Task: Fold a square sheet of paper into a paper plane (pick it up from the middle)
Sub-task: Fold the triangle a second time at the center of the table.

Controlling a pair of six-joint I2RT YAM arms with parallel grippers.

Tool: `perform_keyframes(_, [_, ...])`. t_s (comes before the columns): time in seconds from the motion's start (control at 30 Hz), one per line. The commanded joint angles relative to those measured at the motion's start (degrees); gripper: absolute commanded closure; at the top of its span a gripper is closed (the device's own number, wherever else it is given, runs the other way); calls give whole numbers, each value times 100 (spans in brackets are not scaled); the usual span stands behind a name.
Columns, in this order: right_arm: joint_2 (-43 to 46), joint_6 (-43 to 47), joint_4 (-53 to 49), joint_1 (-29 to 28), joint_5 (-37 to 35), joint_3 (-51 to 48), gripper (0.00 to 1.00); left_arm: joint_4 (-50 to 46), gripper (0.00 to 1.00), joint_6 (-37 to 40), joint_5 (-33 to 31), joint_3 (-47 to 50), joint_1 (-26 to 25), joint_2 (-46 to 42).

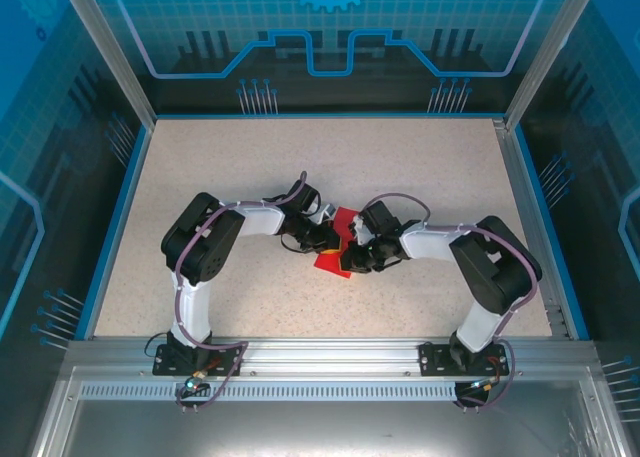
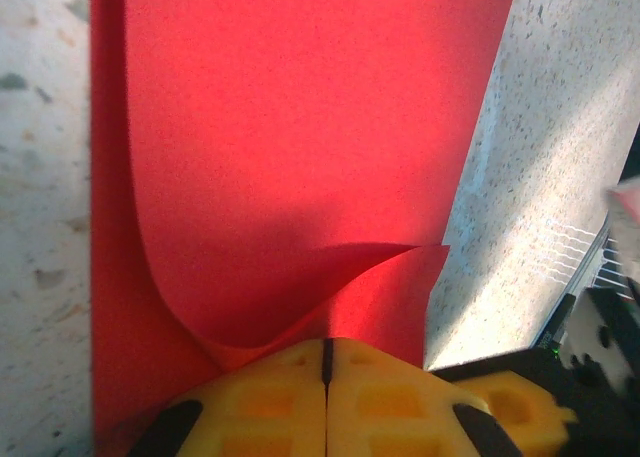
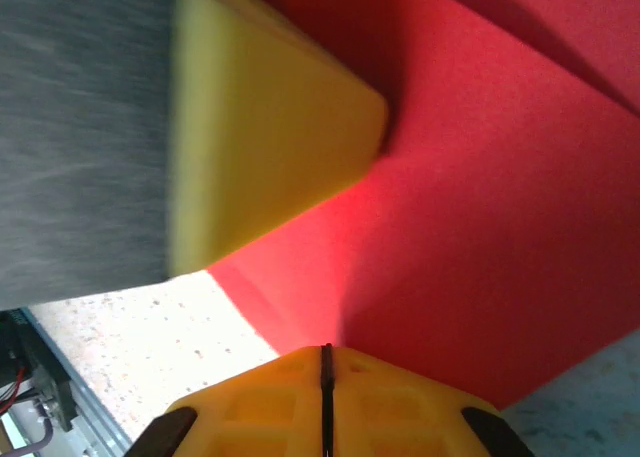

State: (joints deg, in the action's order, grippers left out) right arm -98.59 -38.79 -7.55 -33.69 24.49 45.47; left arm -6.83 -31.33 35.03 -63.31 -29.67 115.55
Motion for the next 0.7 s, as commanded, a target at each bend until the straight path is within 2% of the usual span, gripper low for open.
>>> perform_keyframes(0.0, [-72,185,-185,23,-20,101,91,-894,93,136,-1056,276,137,462])
perform_keyframes(0.27, [5,406,-626,-8,-260,-194,91,-951,89,112,-974,119,214,320])
perform_keyframes(0.67, [67,441,-638,-41,-355,-653,92,-1031,84,142,-893,-229,567,308])
